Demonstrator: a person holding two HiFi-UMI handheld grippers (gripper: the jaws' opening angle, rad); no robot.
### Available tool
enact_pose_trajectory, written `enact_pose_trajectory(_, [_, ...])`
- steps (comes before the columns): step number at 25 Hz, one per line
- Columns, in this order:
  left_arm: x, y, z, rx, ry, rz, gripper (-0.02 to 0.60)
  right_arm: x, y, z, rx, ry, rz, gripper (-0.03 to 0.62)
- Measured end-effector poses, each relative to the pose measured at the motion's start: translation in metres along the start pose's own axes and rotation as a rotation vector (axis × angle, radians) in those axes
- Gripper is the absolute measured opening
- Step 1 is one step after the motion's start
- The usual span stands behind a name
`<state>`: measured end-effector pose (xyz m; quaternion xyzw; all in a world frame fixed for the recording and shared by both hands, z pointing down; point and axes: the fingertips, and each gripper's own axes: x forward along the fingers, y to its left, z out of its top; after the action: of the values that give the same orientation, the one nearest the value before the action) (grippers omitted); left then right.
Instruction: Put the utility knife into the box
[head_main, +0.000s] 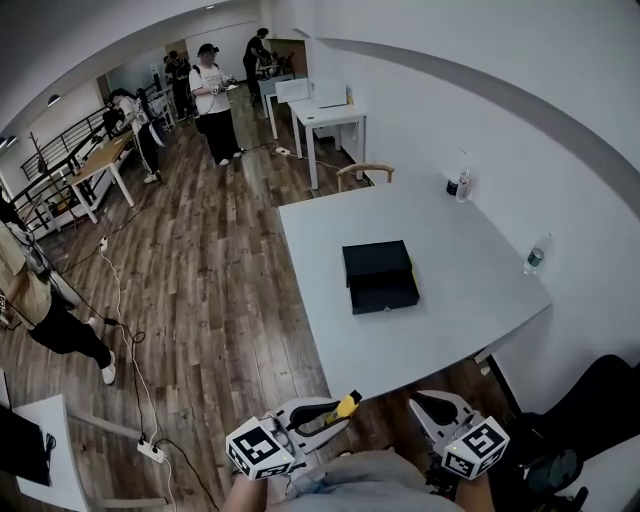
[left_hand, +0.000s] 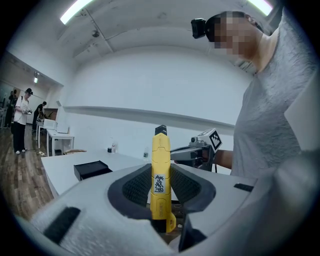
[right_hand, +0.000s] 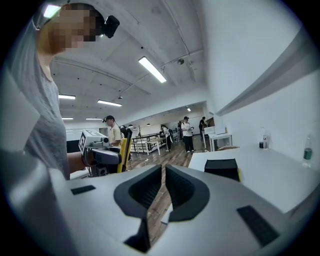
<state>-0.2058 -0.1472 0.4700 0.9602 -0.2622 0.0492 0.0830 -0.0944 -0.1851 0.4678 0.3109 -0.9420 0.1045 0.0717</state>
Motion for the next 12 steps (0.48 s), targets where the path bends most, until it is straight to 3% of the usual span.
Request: enact_pose_trajectory(12, [0.048, 0.031, 0.018, 0.012, 0.022, 0.016, 0.124, 0.021, -0.049, 0.023, -0.015, -0.013, 0.061, 0.035])
